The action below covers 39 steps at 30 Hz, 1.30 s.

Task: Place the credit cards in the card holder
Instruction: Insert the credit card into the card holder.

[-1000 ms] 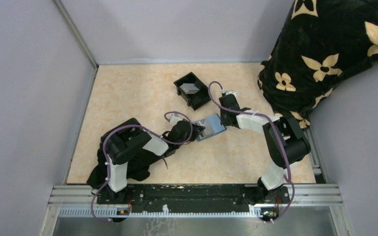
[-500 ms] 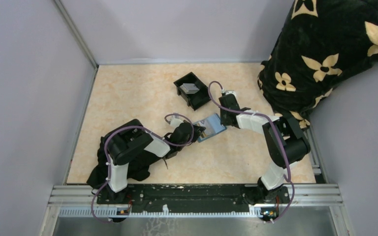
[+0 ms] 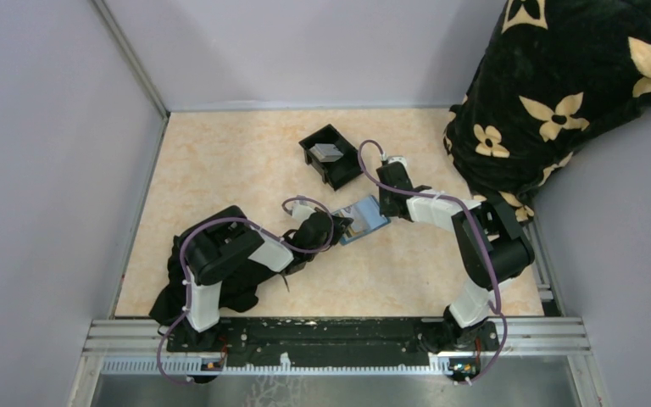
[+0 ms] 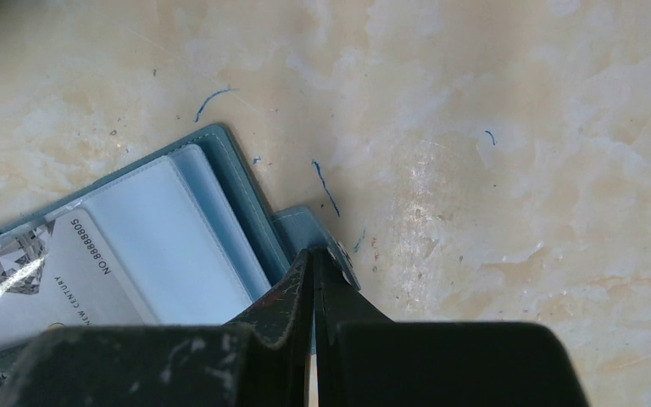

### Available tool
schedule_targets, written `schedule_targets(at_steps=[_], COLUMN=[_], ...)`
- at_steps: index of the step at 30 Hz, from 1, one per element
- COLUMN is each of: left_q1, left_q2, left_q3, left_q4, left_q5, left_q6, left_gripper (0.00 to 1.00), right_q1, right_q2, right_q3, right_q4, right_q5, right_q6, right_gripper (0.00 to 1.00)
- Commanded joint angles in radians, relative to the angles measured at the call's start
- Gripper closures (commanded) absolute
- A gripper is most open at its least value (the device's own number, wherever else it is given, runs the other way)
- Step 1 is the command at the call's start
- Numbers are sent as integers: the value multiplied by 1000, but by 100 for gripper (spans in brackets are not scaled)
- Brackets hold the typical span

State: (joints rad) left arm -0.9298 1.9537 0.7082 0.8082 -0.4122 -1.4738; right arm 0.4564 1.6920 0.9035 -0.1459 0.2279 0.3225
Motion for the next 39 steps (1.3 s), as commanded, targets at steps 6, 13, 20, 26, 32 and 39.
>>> schedule_targets(at_steps=[6,13,20,26,32,39], left_q1=[-9,-23,-24,-25,-24,-24], left_q2=[42,53,67,69,34,5], left_q3=[17,53,81,112,83,54], left_q4=[-2,-55,-103,-178,-221,-221], left_q5=[22,74,111,141,124,120], left_q6=[29,100,122,143,145,144], left_gripper=[100,100,100,93,82,73], right_q1=[22,24,24,25,27,31], right_q2=[79,89,89,85,82,76], right_q3=[-22,-10,-6,-6,-11,-24], right_q4=[-73,-81,-86,-92,-95,-91], right_q5=[-20,-20,-21,-25,-26,-34], right_q6=[7,6,3,3,0,3], right_gripper=[100,100,100,100,100,100])
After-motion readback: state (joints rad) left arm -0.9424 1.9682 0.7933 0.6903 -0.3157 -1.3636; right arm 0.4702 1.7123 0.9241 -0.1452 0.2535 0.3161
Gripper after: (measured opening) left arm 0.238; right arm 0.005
